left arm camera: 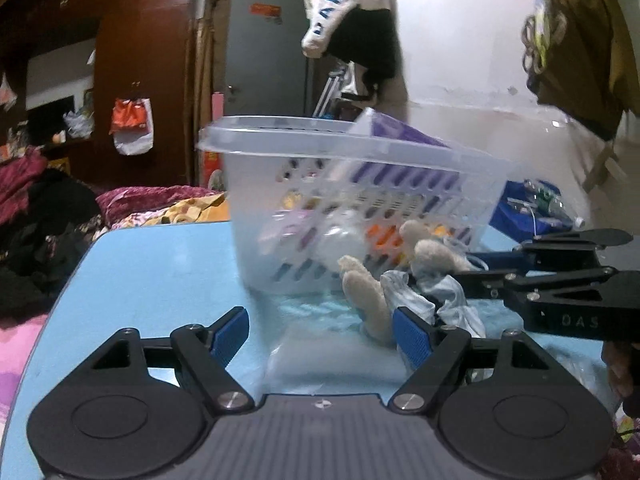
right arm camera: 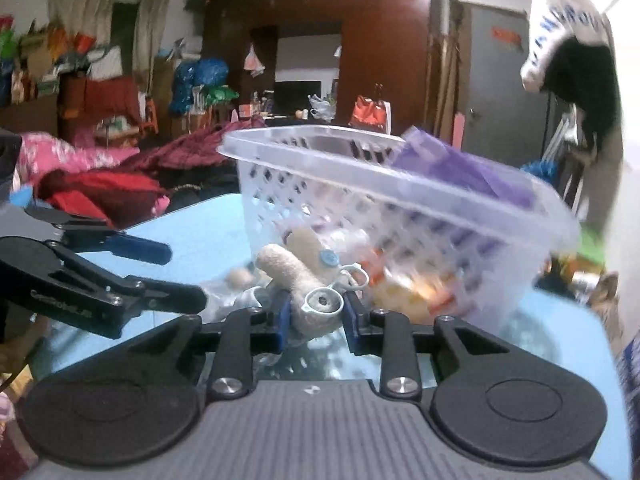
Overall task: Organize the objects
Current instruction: 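Grasp the white plush toy beside the basket with the right gripper, then lift the plush toy over the basket and open the right gripper, then grasp the clear plastic bag on the table with the right gripper, then carry the plastic bag over the basket and release it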
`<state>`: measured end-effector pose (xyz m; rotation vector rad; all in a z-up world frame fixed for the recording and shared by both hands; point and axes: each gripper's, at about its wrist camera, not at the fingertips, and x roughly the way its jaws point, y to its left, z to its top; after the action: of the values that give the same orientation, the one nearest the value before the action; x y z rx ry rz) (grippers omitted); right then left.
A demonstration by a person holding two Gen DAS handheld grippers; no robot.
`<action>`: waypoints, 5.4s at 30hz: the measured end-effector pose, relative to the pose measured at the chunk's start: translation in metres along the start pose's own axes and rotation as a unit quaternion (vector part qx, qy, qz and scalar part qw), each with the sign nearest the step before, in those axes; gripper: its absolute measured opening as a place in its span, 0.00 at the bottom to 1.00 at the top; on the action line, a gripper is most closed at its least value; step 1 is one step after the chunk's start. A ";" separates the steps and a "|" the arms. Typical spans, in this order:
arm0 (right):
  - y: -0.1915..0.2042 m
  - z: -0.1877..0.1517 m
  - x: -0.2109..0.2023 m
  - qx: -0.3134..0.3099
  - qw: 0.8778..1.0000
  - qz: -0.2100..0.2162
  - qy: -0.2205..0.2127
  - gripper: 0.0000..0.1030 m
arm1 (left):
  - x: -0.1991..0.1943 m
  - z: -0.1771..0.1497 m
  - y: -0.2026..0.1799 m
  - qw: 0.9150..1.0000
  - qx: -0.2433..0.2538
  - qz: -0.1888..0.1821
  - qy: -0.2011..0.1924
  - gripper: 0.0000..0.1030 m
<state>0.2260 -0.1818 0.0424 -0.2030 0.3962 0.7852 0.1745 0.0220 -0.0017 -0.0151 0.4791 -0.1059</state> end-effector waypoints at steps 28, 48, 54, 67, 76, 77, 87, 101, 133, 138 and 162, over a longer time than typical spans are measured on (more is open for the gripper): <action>0.000 -0.001 -0.037 0.015 0.998 0.010 -0.064 0.28 | -0.018 0.008 -0.032 0.995 -0.024 -0.057 -0.073 0.14; -0.015 0.154 -0.031 -0.016 0.989 0.031 -0.146 0.29 | -0.042 0.151 -0.015 0.985 -0.020 0.002 -0.173 0.14; -0.031 0.166 0.068 0.006 0.999 0.008 -0.053 0.29 | 0.044 0.162 0.022 0.994 -0.058 0.025 -0.084 0.15; -0.037 0.113 0.007 0.011 0.997 -0.049 -0.065 1.00 | -0.005 0.088 0.035 0.995 -0.051 0.055 -0.060 0.79; -0.021 -0.020 -0.052 0.039 0.998 -0.042 -0.019 1.00 | -0.024 0.013 0.031 0.999 -0.027 0.020 0.006 0.79; -0.020 -0.029 -0.051 0.061 0.997 -0.042 -0.013 1.00 | -0.020 0.013 0.030 0.999 -0.024 0.020 0.012 0.79; -0.007 -0.045 -0.028 0.046 0.999 -0.004 0.014 0.81 | 0.014 -0.006 0.022 0.997 0.000 0.010 0.075 0.78; -0.006 -0.062 -0.043 0.014 0.999 0.031 0.007 0.46 | 0.010 -0.008 0.006 0.996 0.024 -0.022 0.085 0.21; -0.026 0.087 -0.100 -0.134 0.981 0.007 -0.143 0.23 | -0.103 0.120 -0.043 0.987 0.045 0.033 -0.148 0.16; -0.035 0.120 -0.064 -0.162 0.978 -0.002 -0.131 0.23 | -0.047 0.151 -0.026 0.991 0.019 0.047 -0.122 0.16; -0.082 0.096 0.003 -0.071 0.989 -0.036 -0.127 0.97 | 0.020 0.123 0.006 0.989 -0.010 0.092 -0.118 0.88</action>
<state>0.3131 -0.2060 0.1313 -0.2446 0.0912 0.7570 0.2493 0.0245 0.0977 -0.0033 0.2426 0.0810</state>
